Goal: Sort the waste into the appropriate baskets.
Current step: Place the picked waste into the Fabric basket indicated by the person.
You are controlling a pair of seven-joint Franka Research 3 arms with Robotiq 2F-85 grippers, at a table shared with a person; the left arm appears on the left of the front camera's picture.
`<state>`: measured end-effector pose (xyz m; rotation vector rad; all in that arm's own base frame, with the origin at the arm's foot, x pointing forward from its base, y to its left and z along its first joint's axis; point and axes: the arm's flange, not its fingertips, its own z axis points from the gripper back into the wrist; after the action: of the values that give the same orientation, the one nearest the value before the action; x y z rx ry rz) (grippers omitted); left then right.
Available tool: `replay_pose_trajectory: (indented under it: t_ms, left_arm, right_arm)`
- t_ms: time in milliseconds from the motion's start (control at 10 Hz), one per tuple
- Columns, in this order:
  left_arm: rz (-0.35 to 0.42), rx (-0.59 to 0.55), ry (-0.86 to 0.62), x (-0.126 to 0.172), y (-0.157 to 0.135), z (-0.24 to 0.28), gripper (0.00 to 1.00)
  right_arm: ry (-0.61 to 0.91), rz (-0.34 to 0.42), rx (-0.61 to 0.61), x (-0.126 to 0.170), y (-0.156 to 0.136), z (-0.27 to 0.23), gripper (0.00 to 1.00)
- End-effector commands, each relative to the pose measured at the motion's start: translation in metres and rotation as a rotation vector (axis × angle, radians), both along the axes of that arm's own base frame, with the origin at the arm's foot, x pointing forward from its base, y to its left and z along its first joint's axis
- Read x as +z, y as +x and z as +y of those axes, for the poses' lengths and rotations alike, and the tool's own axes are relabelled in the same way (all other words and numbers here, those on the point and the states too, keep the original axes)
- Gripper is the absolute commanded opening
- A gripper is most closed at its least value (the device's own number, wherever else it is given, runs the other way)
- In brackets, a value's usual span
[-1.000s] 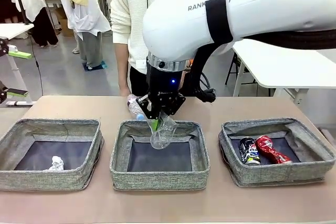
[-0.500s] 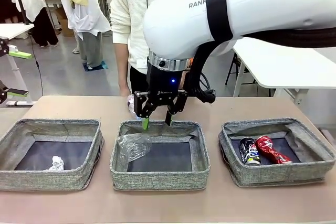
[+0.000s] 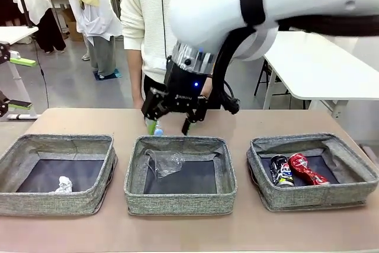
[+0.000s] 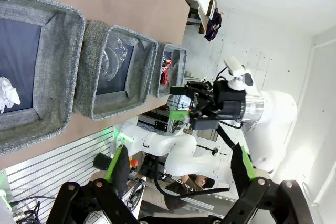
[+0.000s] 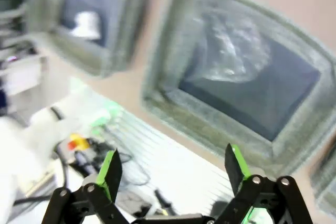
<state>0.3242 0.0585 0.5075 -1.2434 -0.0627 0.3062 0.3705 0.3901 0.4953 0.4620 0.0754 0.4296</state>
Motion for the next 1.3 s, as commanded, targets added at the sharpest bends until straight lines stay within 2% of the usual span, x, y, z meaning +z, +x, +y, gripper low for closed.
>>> replay_pose_trajectory:
  t_ms: [0, 100, 200, 300, 400, 600, 700, 900, 1000, 1100, 1200]
  left_arm:
    - [-0.001, 0.006, -0.011, 0.002, -0.001, -0.002, 1.00]
    - [-0.001, 0.006, -0.011, 0.002, -0.001, -0.002, 1.00]
    - [-0.001, 0.006, -0.011, 0.002, -0.001, -0.002, 1.00]
    - [-0.001, 0.006, -0.011, 0.002, -0.001, -0.002, 1.00]
    - [-0.001, 0.006, -0.011, 0.002, -0.001, -0.002, 1.00]
    - [-0.001, 0.006, -0.011, 0.002, -0.001, -0.002, 1.00]
    - [-0.001, 0.006, -0.011, 0.002, -0.001, -0.002, 1.00]
    - [-0.001, 0.006, -0.011, 0.002, -0.001, -0.002, 1.00]
    - [-0.001, 0.006, -0.011, 0.002, -0.001, -0.002, 1.00]
    - [-0.001, 0.006, -0.011, 0.002, -0.001, -0.002, 1.00]
    - [-0.001, 0.006, -0.011, 0.002, -0.001, -0.002, 1.00]
  right_arm:
    - [0.449, 0.103, 0.042, 0.010, 0.000, -0.060, 1.00]
    - [0.620, 0.129, 0.030, 0.018, 0.004, -0.096, 1.00]
    - [0.769, 0.188, -0.022, 0.023, 0.008, -0.134, 1.00]
    - [0.807, 0.184, -0.129, 0.021, 0.007, -0.176, 1.00]
    - [0.796, 0.171, -0.240, 0.016, 0.004, -0.210, 1.00]
    - [0.832, 0.144, -0.361, 0.002, 0.000, -0.275, 1.00]
    - [0.767, 0.090, -0.478, -0.010, -0.004, -0.313, 1.00]
    - [0.890, -0.047, -0.504, -0.037, -0.022, -0.365, 1.00]
    - [0.886, -0.055, -0.491, -0.047, -0.029, -0.364, 1.00]
    - [0.830, 0.045, -0.520, -0.029, -0.009, -0.358, 1.00]
    - [0.830, 0.045, -0.520, -0.029, -0.009, -0.358, 1.00]
